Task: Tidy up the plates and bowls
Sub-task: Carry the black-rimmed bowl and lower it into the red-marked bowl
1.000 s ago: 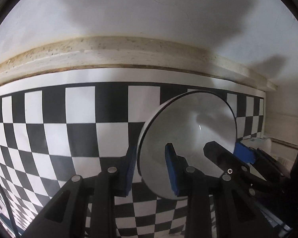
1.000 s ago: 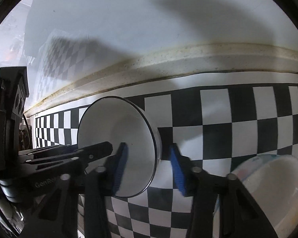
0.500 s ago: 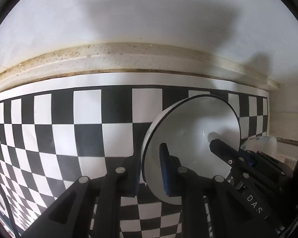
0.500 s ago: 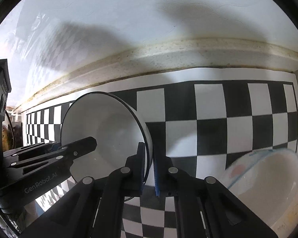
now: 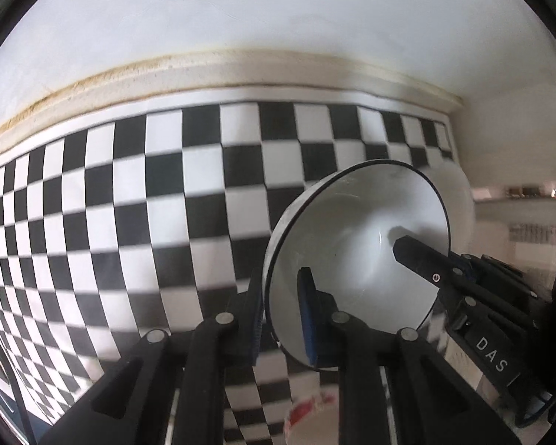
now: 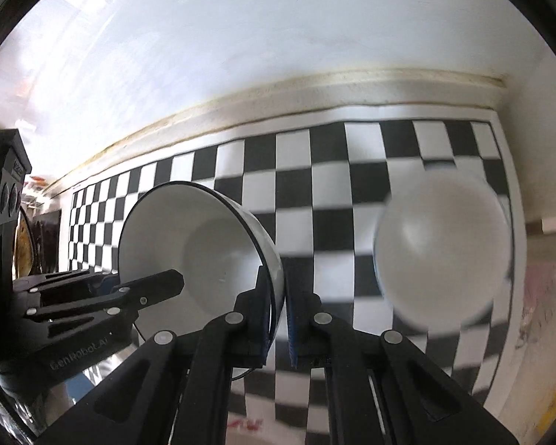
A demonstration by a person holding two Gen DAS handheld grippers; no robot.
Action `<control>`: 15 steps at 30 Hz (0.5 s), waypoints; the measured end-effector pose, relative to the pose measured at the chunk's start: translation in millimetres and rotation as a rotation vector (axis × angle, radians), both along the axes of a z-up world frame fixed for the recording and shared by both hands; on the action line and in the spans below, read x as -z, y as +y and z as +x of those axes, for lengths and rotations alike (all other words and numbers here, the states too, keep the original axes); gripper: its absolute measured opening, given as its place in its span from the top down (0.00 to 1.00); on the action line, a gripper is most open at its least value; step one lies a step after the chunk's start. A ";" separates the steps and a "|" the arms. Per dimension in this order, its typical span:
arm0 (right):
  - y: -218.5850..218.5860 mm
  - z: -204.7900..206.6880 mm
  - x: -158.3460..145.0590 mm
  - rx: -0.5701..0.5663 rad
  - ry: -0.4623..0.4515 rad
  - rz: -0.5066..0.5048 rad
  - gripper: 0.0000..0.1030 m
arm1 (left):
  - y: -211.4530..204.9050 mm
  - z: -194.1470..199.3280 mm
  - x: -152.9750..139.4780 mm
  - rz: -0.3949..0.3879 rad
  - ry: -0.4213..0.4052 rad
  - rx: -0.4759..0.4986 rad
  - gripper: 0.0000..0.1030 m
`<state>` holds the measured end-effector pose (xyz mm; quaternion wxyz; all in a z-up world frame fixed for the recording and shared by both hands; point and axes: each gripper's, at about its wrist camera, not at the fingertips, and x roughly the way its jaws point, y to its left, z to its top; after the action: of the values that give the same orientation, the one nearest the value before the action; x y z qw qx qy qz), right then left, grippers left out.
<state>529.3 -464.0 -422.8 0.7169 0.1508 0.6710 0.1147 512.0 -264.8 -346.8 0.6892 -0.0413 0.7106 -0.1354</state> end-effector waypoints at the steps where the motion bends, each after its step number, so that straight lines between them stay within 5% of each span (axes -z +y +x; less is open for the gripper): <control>1: -0.5 -11.6 -5.9 0.002 -0.002 0.003 0.91 | 0.8 -9.2 -5.2 -0.008 0.003 0.010 0.85; 15: -31.6 -159.6 -48.6 0.011 0.021 -0.034 0.91 | -24.7 -129.3 -23.8 0.004 0.036 0.183 0.85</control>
<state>369.7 -495.6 -374.1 0.7128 0.1435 0.6795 0.0978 382.7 -289.4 -323.1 0.6613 0.0227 0.7239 -0.1954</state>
